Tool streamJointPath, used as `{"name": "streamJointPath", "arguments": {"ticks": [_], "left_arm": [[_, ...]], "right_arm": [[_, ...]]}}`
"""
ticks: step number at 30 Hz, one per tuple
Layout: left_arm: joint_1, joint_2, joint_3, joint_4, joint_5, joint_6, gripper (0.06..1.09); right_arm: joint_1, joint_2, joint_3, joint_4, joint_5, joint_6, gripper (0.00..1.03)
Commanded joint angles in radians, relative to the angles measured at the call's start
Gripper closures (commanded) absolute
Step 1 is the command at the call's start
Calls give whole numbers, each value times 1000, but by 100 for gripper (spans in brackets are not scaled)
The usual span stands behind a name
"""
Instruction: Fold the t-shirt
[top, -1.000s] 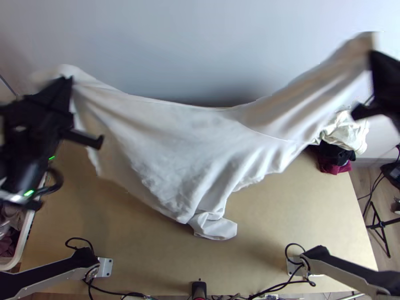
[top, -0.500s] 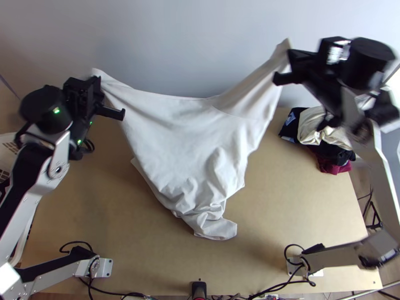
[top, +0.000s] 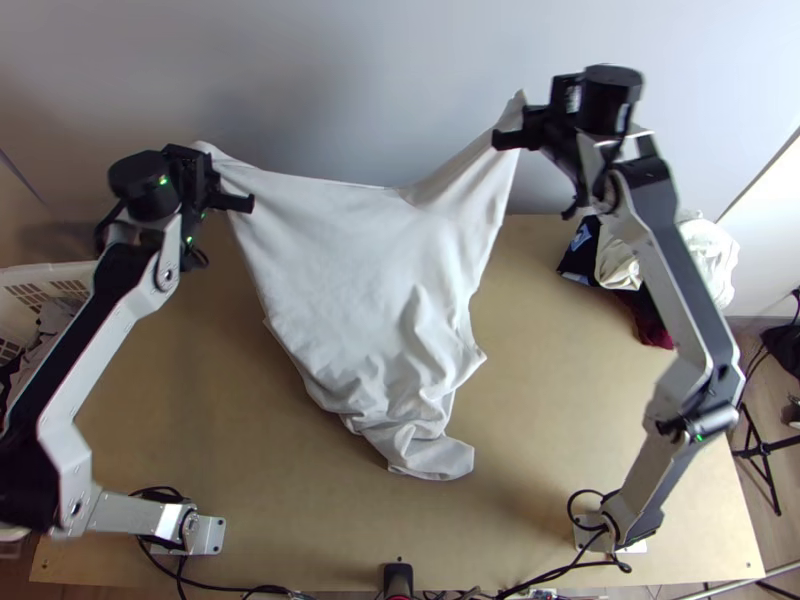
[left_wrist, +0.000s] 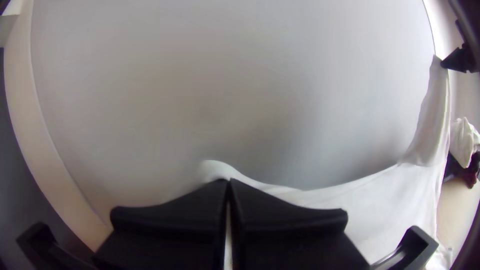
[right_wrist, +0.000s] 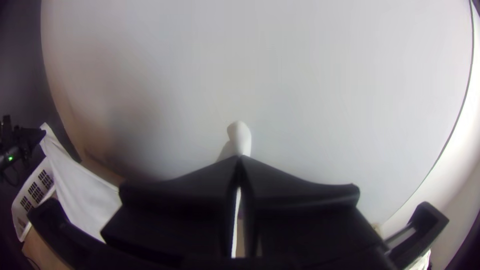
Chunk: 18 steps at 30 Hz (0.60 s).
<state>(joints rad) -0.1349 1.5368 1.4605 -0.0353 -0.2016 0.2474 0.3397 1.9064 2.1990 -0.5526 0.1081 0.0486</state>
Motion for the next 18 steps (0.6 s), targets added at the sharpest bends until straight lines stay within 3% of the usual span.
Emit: {"name": "streamJointPath", "arguments": {"ticks": [1,5,8,15,18], "left_arm": [[3,180,67,49,11,-36,105],[-15,263,121,49,11,-43,105],[-20,322,155,49,11,-43,105],[-32,410,190,44,11,-57,105],[-40,445,202,38,10,-60,98]], "right_arm": [[-5,137,41,10,2,-1,100],[-4,192,67,10,2,-6,100],[1,230,65,6,2,-7,91],[27,272,59,-1,2,-9,91],[30,298,61,-24,1,-10,71]]}}
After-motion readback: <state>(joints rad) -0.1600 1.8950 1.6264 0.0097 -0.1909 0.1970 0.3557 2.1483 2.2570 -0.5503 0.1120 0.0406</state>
